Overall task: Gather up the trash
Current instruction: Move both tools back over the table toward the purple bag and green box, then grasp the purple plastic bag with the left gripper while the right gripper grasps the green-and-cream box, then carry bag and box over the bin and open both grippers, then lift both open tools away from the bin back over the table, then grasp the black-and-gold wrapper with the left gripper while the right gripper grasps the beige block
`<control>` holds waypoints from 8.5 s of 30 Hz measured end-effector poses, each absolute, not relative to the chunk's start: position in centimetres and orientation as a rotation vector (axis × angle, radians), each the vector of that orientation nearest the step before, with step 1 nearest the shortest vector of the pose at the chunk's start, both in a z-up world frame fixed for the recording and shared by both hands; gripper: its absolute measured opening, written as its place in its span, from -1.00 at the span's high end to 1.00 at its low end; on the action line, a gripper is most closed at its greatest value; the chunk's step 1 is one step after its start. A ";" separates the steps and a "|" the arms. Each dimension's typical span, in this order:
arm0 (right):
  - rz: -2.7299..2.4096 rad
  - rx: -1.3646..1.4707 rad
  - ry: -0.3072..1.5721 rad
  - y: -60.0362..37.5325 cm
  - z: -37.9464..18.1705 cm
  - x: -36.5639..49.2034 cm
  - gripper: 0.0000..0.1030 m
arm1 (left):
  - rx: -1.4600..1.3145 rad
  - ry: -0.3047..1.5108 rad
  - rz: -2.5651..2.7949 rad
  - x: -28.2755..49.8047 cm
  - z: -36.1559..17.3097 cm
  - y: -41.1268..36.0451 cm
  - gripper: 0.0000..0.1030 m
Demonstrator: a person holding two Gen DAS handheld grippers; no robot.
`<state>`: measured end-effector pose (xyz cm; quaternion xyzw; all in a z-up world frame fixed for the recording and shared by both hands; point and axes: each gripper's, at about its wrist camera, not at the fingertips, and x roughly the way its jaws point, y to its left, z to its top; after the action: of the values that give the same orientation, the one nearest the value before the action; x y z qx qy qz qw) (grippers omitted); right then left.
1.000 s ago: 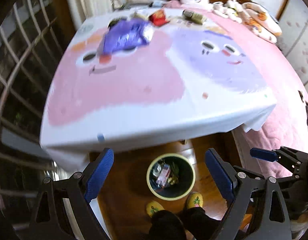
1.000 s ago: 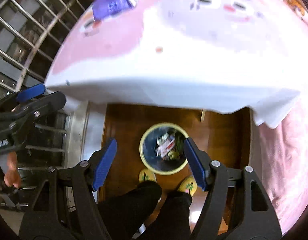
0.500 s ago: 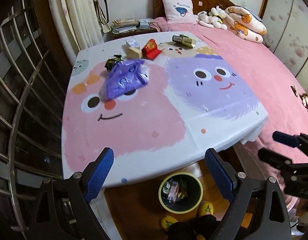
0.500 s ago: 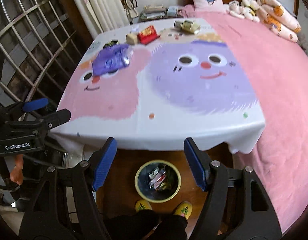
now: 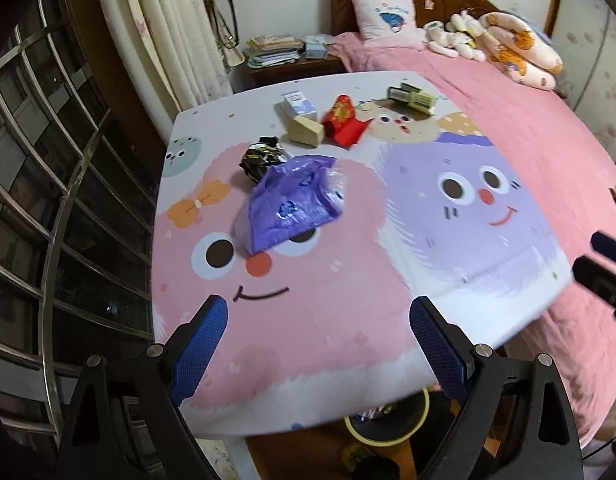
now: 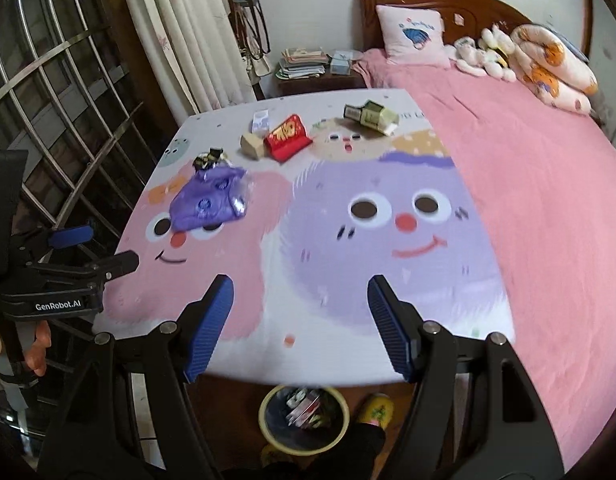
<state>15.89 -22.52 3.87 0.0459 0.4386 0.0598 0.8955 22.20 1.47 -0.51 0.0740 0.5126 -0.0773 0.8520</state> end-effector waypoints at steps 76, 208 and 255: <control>0.271 0.072 1.003 -26.4 -3.6 30.3 0.59 | -0.014 1.077 -0.121 26.6 -2.7 1.3 0.74; 0.349 -0.105 0.874 -25.5 11.4 20.5 -0.08 | 0.145 0.934 0.052 24.3 10.2 -0.4 -0.65; 0.383 -0.104 1.092 -5.4 -14.2 58.1 0.19 | -0.115 1.321 -0.208 56.0 -18.2 7.4 -0.31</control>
<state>58.05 -5.37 -14.16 -0.0492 0.5156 0.1809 0.8360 56.00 7.39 -18.24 -0.0531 0.6121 -0.0964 0.7831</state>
